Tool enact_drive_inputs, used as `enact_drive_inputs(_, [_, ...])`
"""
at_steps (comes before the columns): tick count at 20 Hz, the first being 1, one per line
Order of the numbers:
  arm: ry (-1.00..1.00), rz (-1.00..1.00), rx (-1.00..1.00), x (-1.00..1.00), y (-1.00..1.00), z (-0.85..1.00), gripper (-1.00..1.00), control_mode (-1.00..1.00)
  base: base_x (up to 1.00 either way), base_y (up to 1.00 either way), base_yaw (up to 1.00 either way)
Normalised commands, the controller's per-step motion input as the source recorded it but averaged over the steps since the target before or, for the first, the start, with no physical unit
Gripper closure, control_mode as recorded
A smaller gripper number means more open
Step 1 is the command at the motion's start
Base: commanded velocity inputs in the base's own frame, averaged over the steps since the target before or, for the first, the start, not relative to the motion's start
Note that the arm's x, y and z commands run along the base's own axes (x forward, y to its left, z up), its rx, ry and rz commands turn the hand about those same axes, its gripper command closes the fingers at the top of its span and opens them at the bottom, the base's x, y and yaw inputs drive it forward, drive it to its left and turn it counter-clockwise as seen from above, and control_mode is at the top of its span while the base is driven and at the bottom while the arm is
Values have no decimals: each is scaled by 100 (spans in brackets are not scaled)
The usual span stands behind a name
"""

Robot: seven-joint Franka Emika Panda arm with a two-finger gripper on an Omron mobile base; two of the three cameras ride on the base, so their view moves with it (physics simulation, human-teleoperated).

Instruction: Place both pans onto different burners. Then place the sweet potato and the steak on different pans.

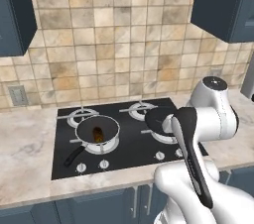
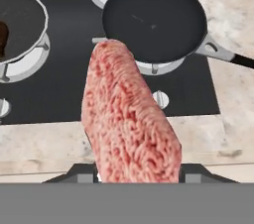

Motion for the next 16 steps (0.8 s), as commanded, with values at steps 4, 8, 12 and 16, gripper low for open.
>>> enact_drive_inputs(4, [-1,0,0,59,0,0,100,-100,14,0,0])
enact_drive_inputs(8, [0,0,0,100,-2,0,100,-100,0,0,0])
enact_drive_inputs(12, [0,0,0,100,-22,-4,100,-100,0,0,0])
enact_drive_inputs(16, [0,-3,0,88,-37,-20,100,-100,0,0,0])
